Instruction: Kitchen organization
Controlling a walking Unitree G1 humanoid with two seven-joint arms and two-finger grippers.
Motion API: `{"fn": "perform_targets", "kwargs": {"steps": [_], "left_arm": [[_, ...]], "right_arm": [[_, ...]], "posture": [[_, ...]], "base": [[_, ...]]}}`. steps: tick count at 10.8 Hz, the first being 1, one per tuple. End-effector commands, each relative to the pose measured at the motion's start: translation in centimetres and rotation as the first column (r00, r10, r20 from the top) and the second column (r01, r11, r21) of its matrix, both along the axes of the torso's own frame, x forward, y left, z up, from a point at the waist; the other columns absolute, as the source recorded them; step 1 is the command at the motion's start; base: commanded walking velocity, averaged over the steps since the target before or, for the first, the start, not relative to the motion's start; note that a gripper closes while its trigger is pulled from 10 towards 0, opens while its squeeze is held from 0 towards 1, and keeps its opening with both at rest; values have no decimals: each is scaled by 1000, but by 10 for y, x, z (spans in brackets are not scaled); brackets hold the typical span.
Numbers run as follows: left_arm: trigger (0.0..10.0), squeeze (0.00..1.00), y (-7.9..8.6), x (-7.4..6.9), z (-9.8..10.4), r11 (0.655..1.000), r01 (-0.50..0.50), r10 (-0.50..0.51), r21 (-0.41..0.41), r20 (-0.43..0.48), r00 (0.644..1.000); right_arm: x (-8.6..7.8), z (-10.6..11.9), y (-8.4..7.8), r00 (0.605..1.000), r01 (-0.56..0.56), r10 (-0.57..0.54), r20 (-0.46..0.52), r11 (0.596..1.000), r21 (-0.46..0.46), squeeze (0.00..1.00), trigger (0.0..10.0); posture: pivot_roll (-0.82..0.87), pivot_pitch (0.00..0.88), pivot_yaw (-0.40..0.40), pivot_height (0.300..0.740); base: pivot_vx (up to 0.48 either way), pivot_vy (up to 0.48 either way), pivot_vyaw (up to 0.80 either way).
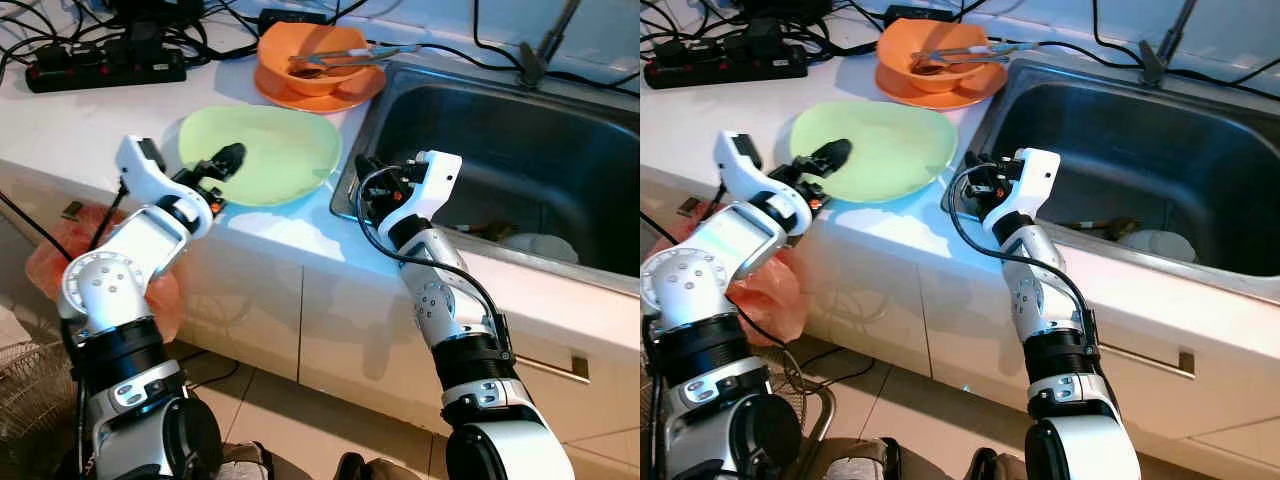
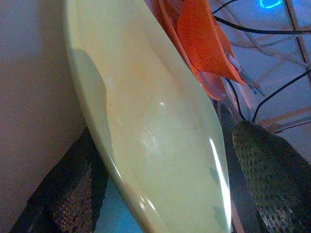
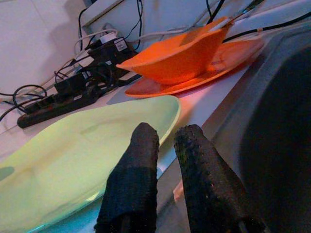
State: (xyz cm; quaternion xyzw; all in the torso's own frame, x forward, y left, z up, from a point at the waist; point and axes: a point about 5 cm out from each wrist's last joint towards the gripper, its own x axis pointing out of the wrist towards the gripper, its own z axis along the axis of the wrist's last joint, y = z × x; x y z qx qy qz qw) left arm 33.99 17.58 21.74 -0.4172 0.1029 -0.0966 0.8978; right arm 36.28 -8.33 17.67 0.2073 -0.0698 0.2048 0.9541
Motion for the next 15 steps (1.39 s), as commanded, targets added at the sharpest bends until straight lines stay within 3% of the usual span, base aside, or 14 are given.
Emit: {"fn": "perform_targets", "kwargs": {"steps": [1,5,6,7,8,9,15], "left_arm": [[10000,0,-13,1,-12,999,48,-48,-3,-72,996],[10000,0,-28,7,-15,998,36,-40,-47,-74,996],[8980,0,-36,7,-20,996,51,-57,-69,-93,994],[1608,0,-41,7,-25,994,60,-70,-88,-116,991],[2471,0,-44,7,-28,994,66,-77,-91,-129,989],[0,0,-47,7,-30,993,77,-89,-91,-136,987],[0,0,-49,4,-31,994,78,-89,-80,-140,986]], "right_arm": [[-2,-16,-1,998,3,-4,-70,1000,-4,0,10000],[-2,-16,-3,997,10,-10,-74,1000,-5,0,10000],[-2,-16,-4,997,10,-11,-76,1000,-7,0,10000],[-2,-16,-4,997,12,-12,-77,1000,-6,0,10000],[-2,-16,-5,997,13,-13,-77,1000,-5,0,10000],[-2,-16,-5,997,13,-14,-77,1000,-5,0,10000],[-1,-16,-5,996,17,-16,-86,1000,0,0,10000]], "posture": [[96,156,-20,740],[89,163,-24,740],[85,164,-25,740],[84,165,-25,740],[84,165,-25,740],[83,166,-24,740],[92,174,-26,740]], "base": [[0,0,0],[0,0,0],[0,0,0],[0,0,0],[0,0,0],[0,0,0],[0,0,0]]}}
